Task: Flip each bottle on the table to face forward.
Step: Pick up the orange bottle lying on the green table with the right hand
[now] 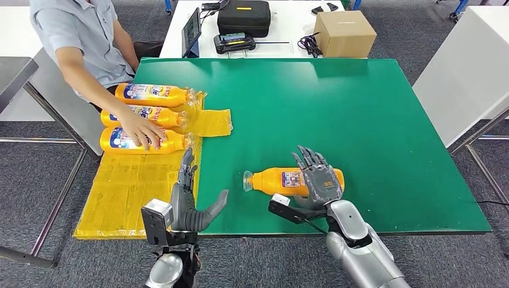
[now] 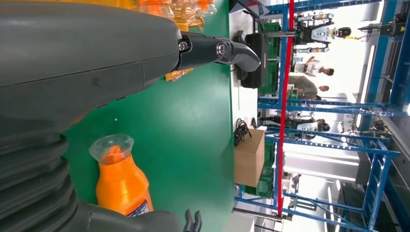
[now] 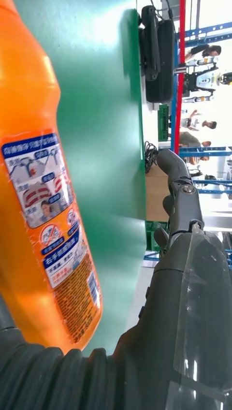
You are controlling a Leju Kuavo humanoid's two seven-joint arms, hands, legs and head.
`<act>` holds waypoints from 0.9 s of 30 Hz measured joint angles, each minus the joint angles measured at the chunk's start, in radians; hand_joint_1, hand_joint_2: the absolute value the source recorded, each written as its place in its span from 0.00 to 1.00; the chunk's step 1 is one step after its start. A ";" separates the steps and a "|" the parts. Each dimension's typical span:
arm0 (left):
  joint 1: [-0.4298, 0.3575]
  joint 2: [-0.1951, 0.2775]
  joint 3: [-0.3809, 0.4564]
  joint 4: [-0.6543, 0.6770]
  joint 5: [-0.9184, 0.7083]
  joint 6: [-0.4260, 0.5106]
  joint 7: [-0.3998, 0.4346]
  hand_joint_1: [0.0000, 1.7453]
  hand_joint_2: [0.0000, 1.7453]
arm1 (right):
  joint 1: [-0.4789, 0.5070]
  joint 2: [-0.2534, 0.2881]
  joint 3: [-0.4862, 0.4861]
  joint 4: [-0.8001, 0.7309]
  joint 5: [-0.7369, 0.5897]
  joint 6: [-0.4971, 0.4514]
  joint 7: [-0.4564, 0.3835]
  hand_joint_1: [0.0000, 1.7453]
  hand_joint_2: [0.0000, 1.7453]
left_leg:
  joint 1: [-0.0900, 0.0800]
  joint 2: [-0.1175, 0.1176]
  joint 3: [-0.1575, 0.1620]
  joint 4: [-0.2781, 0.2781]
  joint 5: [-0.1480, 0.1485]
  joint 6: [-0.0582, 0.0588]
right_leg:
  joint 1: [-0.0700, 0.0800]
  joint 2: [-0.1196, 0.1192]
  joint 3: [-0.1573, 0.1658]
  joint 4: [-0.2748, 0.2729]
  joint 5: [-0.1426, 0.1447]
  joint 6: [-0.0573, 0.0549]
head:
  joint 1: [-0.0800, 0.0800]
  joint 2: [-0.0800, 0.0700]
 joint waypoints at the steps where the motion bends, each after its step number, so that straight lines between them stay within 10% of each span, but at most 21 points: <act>1: 0.000 0.000 0.000 -0.001 0.000 -0.002 0.001 0.00 1.00 | -0.003 0.000 0.002 0.001 -0.015 0.010 -0.004 0.00 1.00 | 0.000 0.000 0.000 0.000 0.000 0.000 | 0.000 0.000 0.000 0.000 0.000 0.000 | 0.000 0.000; 27: 0.007 0.006 0.013 -0.005 0.086 -0.069 0.078 0.00 1.00 | -0.026 -0.066 0.020 0.049 -0.015 0.068 0.081 0.00 1.00 | 0.000 0.000 0.000 0.000 0.000 0.000 | 0.000 0.000 0.000 0.000 0.000 0.000 | 0.000 0.000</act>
